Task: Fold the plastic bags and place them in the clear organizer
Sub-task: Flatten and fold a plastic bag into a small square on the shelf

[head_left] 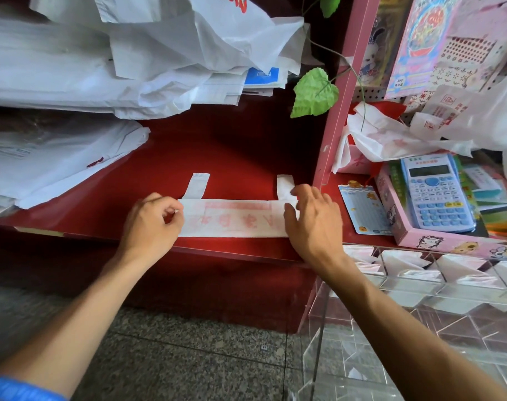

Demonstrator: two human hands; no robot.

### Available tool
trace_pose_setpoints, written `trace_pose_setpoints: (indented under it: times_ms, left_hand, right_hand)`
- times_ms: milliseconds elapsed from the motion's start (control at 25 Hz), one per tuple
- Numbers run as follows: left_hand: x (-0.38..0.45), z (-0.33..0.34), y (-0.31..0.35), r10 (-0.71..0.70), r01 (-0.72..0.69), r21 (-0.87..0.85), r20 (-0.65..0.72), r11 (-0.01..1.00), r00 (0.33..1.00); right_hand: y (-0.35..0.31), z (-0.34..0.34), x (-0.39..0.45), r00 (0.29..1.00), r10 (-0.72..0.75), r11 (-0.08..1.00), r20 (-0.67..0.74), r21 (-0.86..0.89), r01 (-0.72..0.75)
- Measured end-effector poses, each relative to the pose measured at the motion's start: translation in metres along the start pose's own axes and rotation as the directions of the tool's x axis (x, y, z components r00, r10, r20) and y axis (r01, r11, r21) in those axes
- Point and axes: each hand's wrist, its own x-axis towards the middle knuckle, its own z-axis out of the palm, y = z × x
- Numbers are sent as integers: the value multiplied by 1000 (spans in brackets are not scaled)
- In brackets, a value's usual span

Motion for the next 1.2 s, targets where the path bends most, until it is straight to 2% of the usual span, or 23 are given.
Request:
trace_pose_setpoints:
  times_ms: [80, 160, 240, 320, 400, 520, 720, 880, 1040, 1120, 1200]
  left_hand:
    - [2, 12, 13, 152, -153, 93, 18, 984, 988]
    - [-1, 30, 29, 267, -280, 92, 130, 956, 955]
    - [-5, 47, 46, 275, -280, -30, 321, 960, 906]
    - [-5, 59, 51, 263, -236, -115, 429, 965, 864]
    - [-1, 61, 44, 234, -264, -8, 491, 965, 839]
    - [1, 50, 31, 84, -247, 216, 569, 945, 818]
    - [-3, 33, 16, -47, -151, 295, 570, 943, 820]
    - [-5, 19, 4, -20, -170, 251, 612, 953, 790]
    - [-10, 7, -14, 93, -265, 174, 646, 948, 758]
    - [-13, 3, -24, 171, -266, 80, 587, 961, 791]
    - [-13, -3, -33, 178, -178, -46, 495, 983, 850]
  right_hand:
    - [-10, 13, 0, 986, -160, 987, 52, -24, 161]
    - [-21, 26, -4, 930, -285, 957, 232, 21, 288]
    - [-27, 34, -7, 828, -338, 937, 447, 83, 338]
    - [-26, 32, -7, 765, -305, 948, 567, 105, 299]
    - [-20, 30, -7, 766, -231, 963, 600, 25, 270]
    - [-15, 23, -8, 761, -107, 956, 640, -143, 255]
    - [-10, 15, -10, 768, -21, 946, 640, -235, 223]
    - [-7, 5, -17, 769, -55, 941, 637, -223, 253]
    - [-3, -4, -29, 762, -94, 936, 641, -204, 286]
    - [0, -9, -34, 747, -126, 910, 653, -223, 349]
    - [4, -16, -34, 735, -174, 897, 655, -202, 393]
